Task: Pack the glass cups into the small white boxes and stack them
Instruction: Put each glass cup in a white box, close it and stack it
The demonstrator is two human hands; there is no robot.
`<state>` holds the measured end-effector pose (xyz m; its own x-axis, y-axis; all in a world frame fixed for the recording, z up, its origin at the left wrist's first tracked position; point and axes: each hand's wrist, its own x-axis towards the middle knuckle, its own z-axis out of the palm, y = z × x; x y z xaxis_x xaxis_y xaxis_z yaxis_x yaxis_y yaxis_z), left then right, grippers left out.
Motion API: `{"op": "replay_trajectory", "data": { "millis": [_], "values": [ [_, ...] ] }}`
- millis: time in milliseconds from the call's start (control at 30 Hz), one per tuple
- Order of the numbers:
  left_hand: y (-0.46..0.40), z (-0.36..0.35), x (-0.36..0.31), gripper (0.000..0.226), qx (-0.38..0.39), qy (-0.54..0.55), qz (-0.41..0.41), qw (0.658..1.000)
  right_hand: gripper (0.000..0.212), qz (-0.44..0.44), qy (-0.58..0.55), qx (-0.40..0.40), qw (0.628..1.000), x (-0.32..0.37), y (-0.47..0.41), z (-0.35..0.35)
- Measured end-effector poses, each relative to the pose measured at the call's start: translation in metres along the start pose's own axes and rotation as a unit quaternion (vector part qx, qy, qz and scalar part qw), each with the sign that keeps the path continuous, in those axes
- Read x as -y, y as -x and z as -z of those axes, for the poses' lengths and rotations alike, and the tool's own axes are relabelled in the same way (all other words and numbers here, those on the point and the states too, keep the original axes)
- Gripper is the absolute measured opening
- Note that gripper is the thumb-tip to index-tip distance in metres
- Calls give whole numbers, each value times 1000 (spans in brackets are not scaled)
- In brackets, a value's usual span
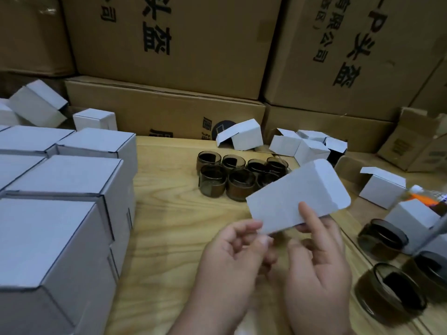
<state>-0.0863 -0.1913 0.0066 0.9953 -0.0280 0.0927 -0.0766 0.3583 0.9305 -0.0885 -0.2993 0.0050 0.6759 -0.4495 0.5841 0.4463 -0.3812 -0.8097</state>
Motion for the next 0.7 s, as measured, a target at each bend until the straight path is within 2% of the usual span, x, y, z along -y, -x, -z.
{"op": "replay_trajectory", "data": {
  "millis": [67,133,233,333,467,533,600,700],
  "values": [
    [-4,8,3,48,-110,-71,-80,988,55,0,-25,13,1000,2,6,-3],
    [-5,14,-1,62,-158,-222,-132,953,53,18,-43,39,998,4,8,-14],
    [1,16,-1,76,-126,-327,-151,924,49,50,-33,88,994,4,7,-25],
    [1,17,3,84,-121,-338,-161,919,43,51,-66,102,991,4,7,-25],
    [-3,24,8,74,-193,-272,-157,930,48,89,-92,111,986,1,3,-20],
    [-5,27,12,76,-202,-277,-152,927,50,46,-109,120,986,0,1,-21],
    [-4,25,12,84,-175,-286,-151,930,46,-13,-129,133,983,-1,1,-24],
    [-1,21,10,91,-149,-290,-154,933,38,-36,-160,147,976,-1,1,-25]
  ]
}}
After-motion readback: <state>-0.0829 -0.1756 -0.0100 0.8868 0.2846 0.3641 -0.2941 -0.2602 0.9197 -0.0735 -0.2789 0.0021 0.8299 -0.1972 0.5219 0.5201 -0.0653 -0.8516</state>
